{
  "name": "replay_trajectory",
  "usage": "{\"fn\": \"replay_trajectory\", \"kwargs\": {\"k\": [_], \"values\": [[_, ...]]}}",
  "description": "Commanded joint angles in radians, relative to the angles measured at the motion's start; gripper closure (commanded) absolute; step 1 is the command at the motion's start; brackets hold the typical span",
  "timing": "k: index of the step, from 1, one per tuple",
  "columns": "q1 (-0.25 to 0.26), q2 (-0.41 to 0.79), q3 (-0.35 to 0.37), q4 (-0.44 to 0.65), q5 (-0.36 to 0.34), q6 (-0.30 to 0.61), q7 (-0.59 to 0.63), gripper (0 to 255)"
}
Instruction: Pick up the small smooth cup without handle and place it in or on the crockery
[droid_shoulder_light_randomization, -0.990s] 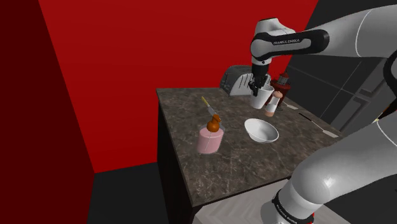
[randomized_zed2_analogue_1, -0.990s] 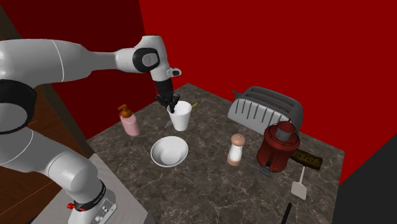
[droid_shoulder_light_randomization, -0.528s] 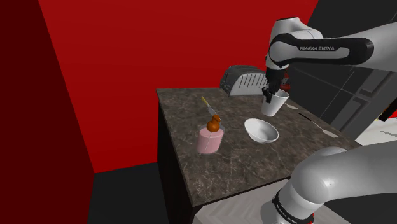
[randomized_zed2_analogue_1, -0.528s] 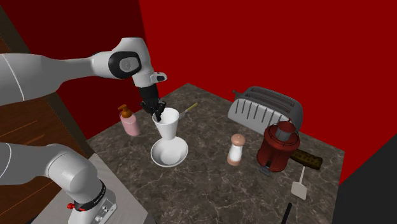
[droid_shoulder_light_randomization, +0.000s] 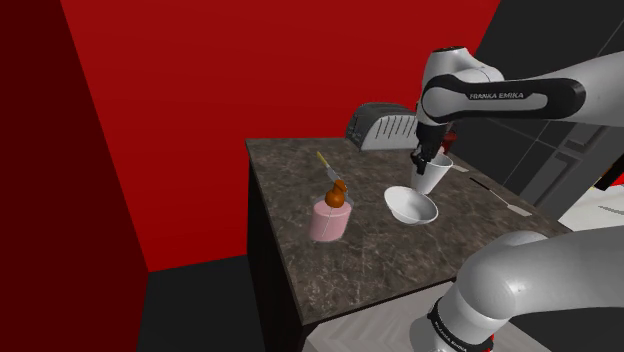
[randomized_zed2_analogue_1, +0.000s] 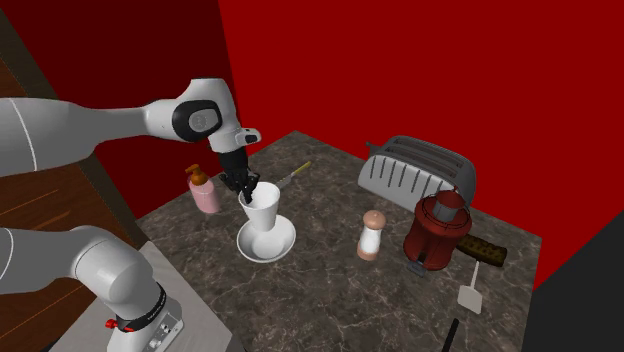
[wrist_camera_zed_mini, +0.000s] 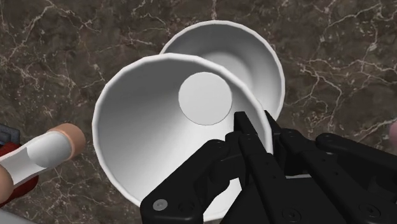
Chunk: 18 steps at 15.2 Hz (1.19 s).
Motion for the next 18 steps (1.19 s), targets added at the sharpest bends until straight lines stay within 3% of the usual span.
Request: {"fn": "replay_trajectory", "kwargs": {"k": [1, 11, 18], "values": [[0.0, 0.005, -0.003, -0.021, -0.003, 0.026, 0.008, 255], [-0.008, 0.047, -0.026, -0.132, -0.032, 0.176, 0.043, 255], [-0.008, 0.047, -0.026, -0.132, -0.032, 0.176, 0.043, 255]]}}
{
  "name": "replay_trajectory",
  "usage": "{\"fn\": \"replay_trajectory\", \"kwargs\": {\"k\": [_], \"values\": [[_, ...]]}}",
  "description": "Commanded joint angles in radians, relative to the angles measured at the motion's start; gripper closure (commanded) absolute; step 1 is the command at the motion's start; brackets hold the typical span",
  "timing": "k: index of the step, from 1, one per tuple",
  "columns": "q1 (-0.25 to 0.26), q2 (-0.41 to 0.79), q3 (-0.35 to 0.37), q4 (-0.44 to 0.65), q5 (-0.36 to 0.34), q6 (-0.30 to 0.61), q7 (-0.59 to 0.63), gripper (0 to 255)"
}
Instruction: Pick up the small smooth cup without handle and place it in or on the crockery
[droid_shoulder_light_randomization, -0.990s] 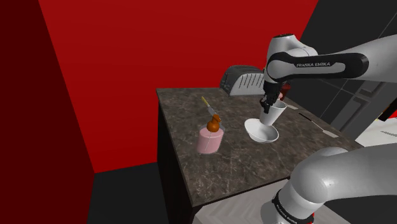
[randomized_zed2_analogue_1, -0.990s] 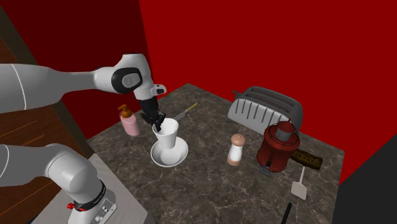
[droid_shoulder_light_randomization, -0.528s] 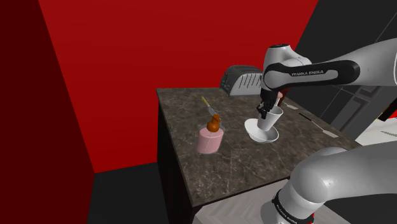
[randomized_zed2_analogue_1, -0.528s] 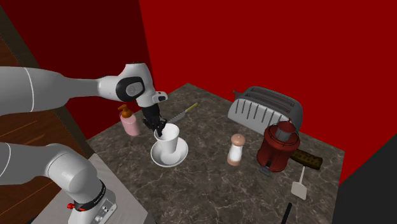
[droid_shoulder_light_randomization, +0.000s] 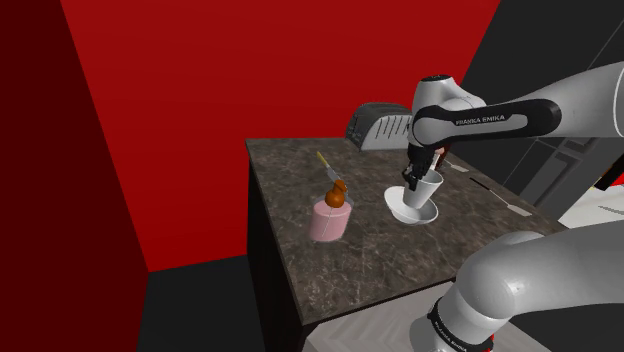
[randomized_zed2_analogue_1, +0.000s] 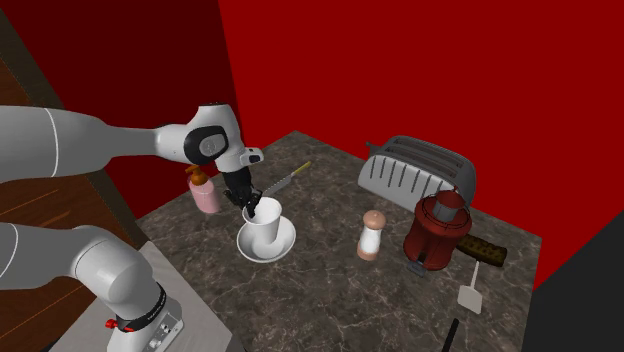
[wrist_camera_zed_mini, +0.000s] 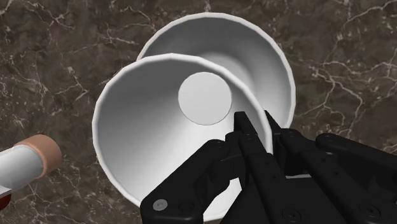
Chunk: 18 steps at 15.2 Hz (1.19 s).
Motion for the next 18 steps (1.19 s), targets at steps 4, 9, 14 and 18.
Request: {"fn": "replay_trajectory", "kwargs": {"k": [4, 9, 14, 18], "values": [[0.0, 0.0, 0.0, 0.0, 0.0, 0.0, 0.0, 0], [0.011, -0.019, 0.02, 0.052, 0.022, -0.072, -0.005, 0], [0.02, -0.03, 0.038, 0.102, 0.039, -0.135, -0.009, 0], [0.02, -0.029, 0.038, 0.102, 0.039, -0.135, -0.009, 0]]}}
